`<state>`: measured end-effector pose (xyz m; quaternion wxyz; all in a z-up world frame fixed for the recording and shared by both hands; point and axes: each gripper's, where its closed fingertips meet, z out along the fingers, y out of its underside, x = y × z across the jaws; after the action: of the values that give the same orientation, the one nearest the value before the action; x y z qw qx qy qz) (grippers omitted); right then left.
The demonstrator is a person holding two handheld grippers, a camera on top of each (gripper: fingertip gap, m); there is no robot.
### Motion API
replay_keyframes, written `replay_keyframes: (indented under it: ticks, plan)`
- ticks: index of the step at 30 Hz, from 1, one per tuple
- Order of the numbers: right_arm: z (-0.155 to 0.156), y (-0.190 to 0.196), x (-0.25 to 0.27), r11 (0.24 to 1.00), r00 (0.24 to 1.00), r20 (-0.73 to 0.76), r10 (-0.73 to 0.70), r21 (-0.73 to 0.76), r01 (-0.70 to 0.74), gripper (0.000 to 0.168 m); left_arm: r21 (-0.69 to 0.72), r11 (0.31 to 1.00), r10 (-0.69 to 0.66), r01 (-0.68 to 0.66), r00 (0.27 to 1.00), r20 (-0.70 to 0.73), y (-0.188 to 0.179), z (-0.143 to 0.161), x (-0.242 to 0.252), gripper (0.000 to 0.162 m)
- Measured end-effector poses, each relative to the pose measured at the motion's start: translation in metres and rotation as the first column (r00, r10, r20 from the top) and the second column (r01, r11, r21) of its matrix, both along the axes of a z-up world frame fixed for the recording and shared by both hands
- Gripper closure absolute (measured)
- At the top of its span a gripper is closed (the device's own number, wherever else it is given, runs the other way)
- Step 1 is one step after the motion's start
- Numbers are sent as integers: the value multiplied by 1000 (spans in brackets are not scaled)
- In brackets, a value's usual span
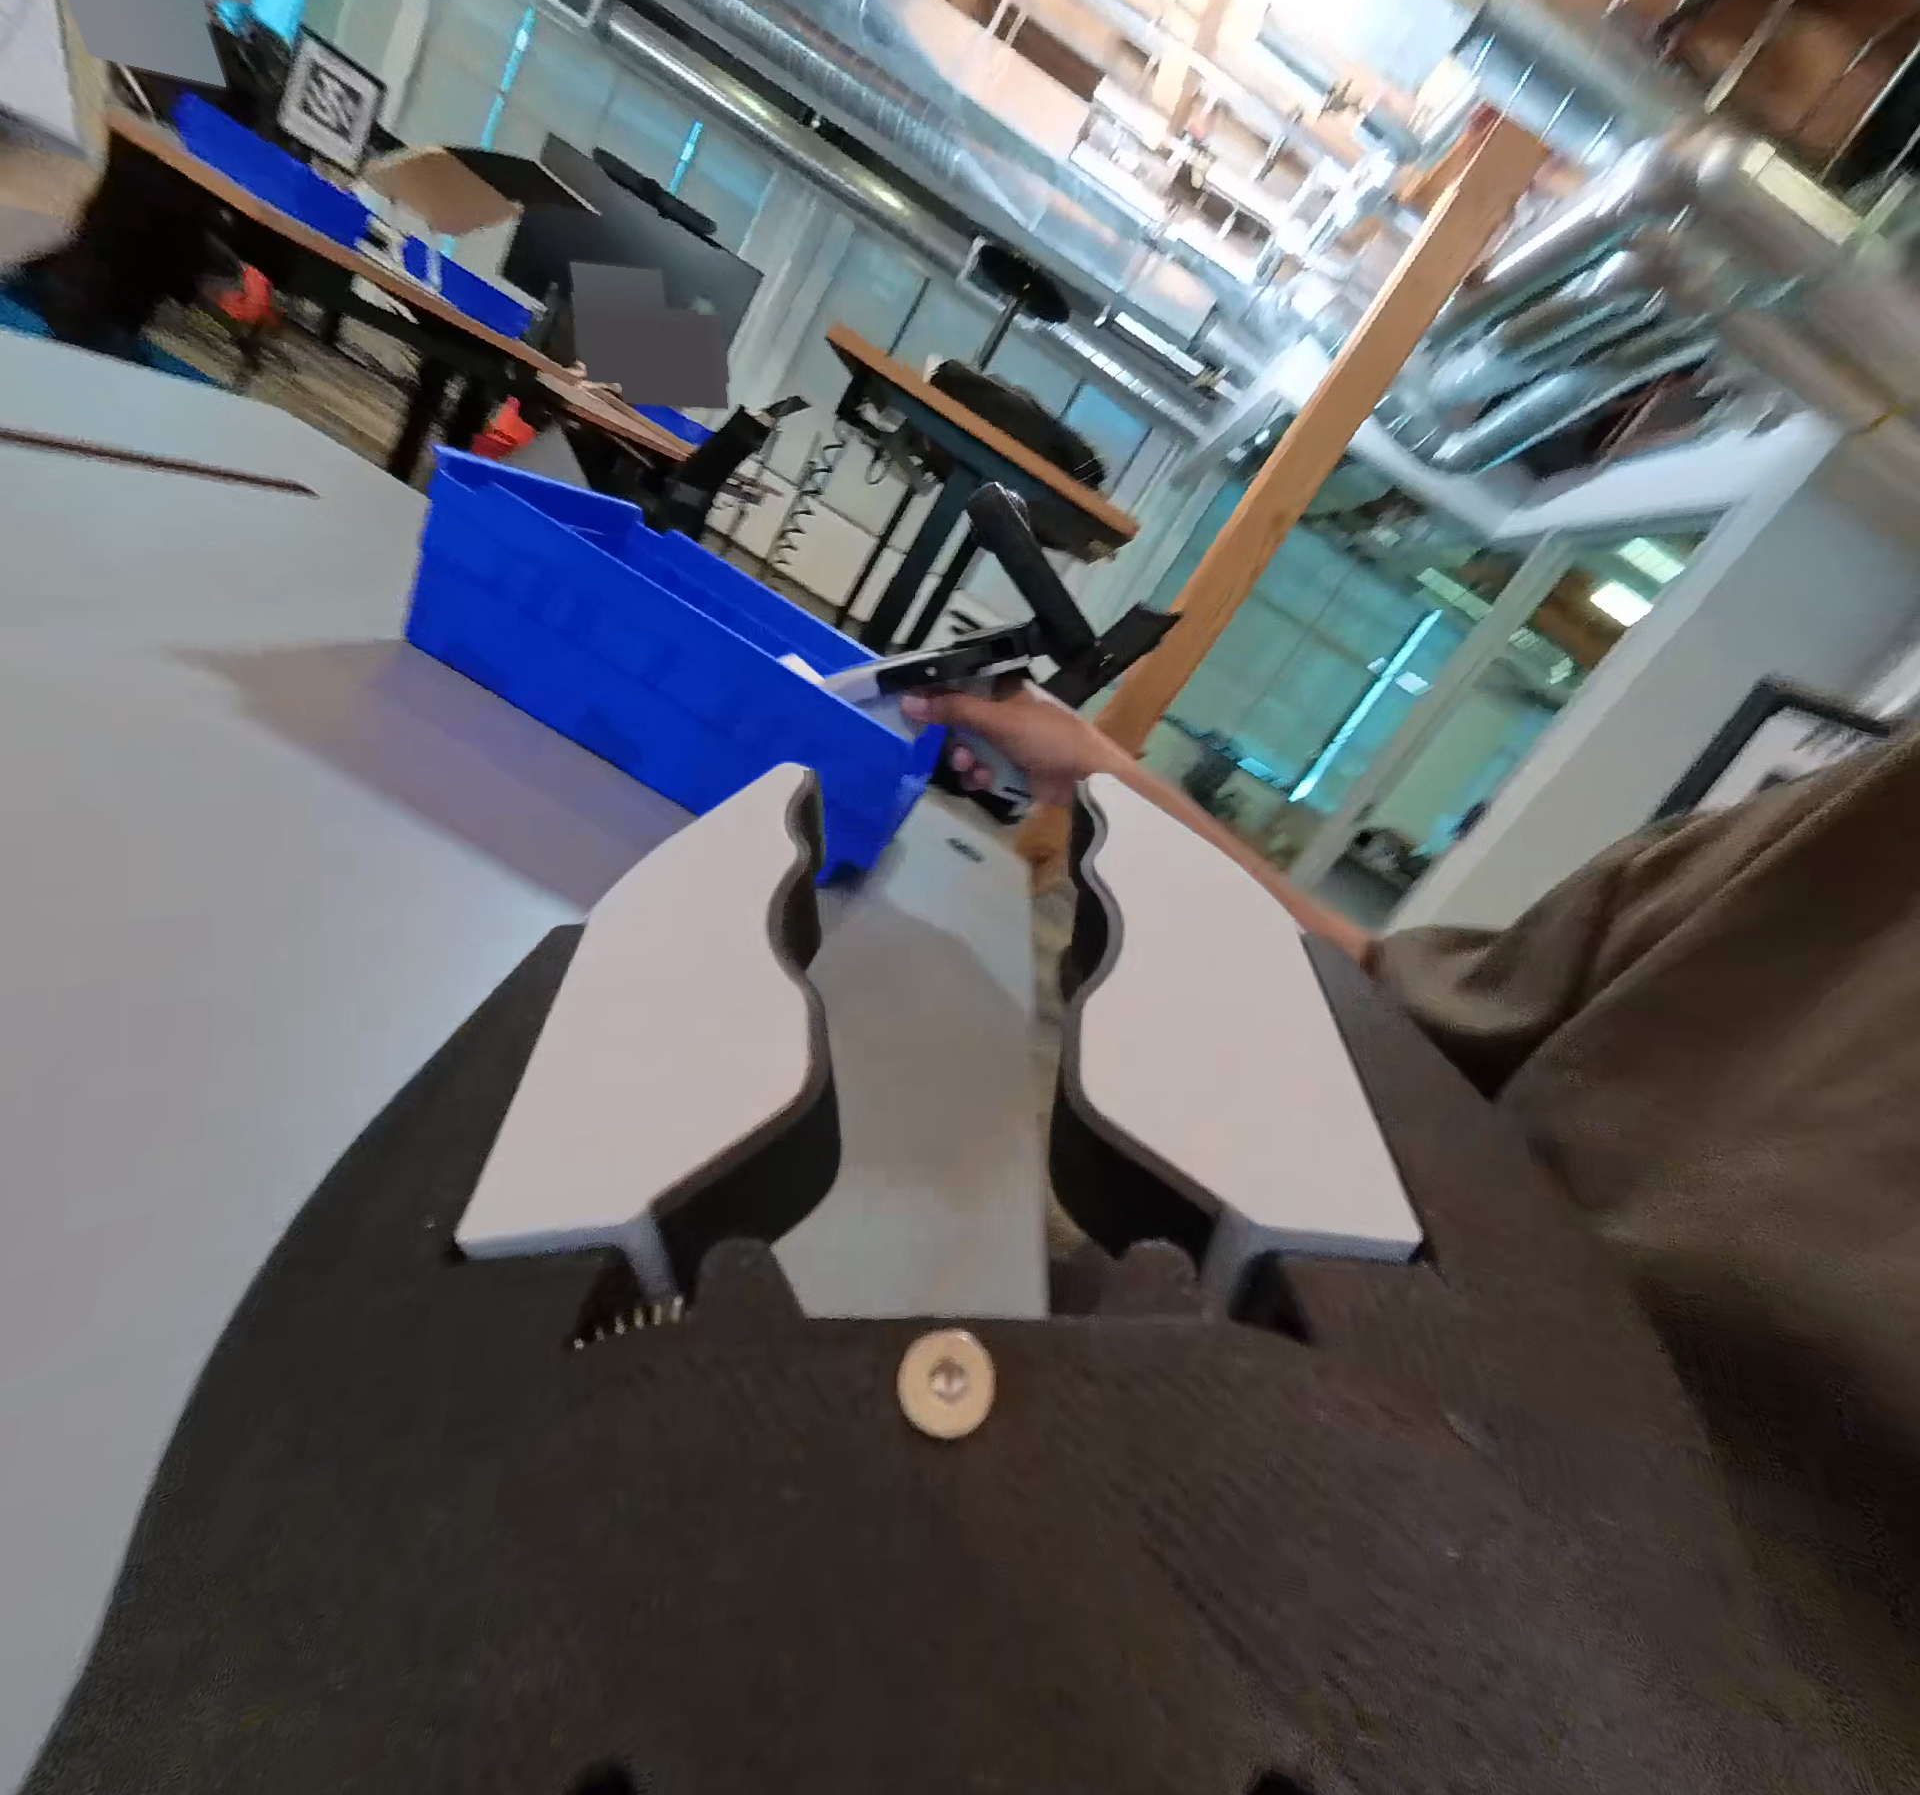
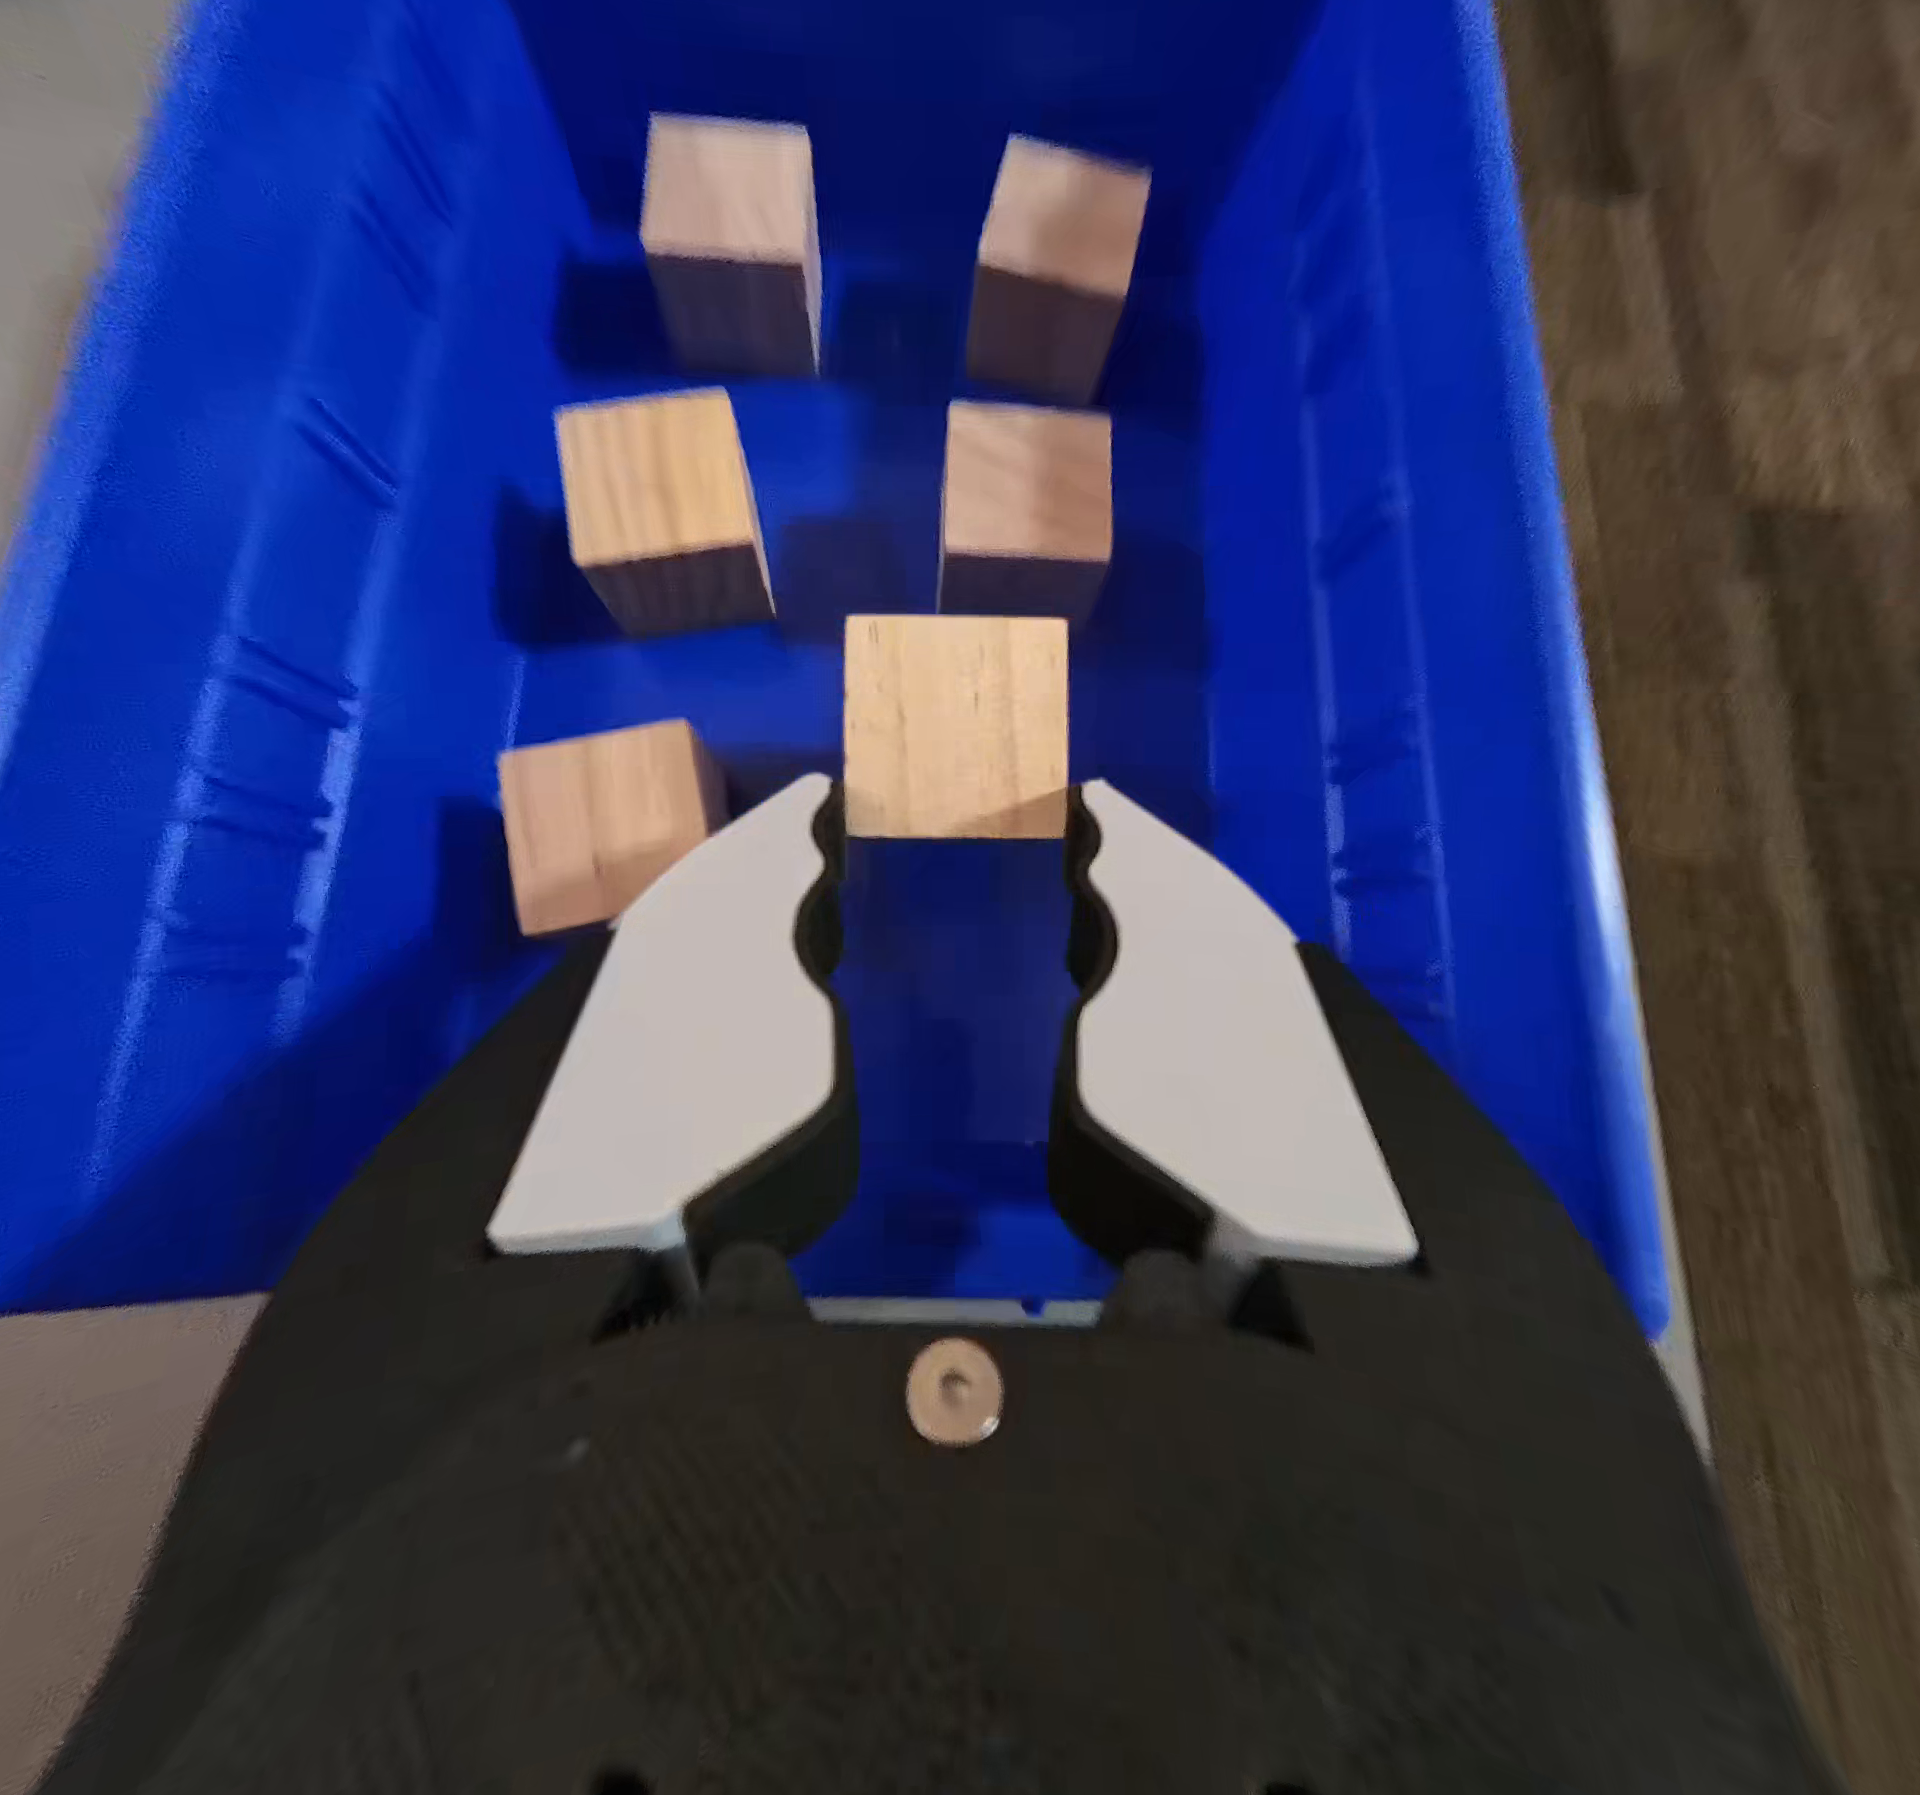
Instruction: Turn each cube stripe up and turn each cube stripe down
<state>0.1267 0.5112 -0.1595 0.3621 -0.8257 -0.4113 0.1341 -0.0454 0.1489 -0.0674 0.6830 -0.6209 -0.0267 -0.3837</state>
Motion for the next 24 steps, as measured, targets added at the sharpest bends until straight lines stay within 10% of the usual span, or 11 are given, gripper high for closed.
replay_keyframes:
  ticks: [4,14,18,21,24]
  plan:
    - [-25,-3,4,995,998,68,5,-97,1,126,53,993,114,-103,947,-299,1,-2,4,142]
    - [-23,-5,7,996,994,111,-17,-89,27,103,112,964,266,-243,827,-495,4,-3,6,136]
    - [3,-15,-3,1000,995,99,25,-16,-23,99,25,902,392,-431,794,-463,11,-15,-28,91]
    - [36,-38,-30,993,994,-7,111,50,-110,100,23,918,365,-395,824,-434,11,-13,-27,109]
    - [73,-78,-65,968,958,-156,241,108,-226,103,27,901,404,-434,813,-418,11,-9,-32,79]
